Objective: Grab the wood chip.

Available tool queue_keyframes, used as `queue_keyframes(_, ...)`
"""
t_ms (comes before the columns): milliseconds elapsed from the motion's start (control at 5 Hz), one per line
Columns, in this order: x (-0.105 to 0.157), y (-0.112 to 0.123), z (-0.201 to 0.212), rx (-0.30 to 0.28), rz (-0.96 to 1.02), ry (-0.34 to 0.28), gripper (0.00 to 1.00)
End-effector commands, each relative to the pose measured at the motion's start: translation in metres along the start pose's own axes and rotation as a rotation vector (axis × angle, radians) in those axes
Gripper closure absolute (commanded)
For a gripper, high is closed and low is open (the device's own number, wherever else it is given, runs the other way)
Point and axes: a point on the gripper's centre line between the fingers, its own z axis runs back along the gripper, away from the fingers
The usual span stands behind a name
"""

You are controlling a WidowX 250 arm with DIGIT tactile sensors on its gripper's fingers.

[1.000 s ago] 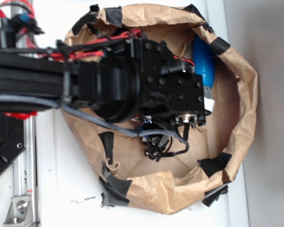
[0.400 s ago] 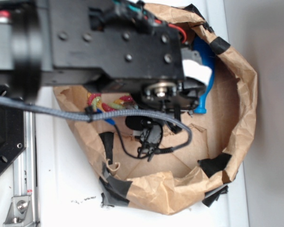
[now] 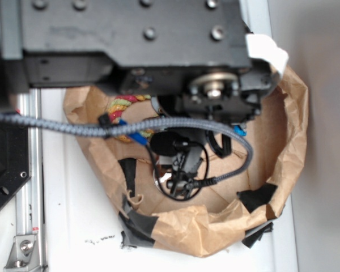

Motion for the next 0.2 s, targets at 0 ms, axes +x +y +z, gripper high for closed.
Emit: queue_keyframes(0, 0.0075, -0.0001, 0.0056, 0.013, 0.044, -0.013, 1.0)
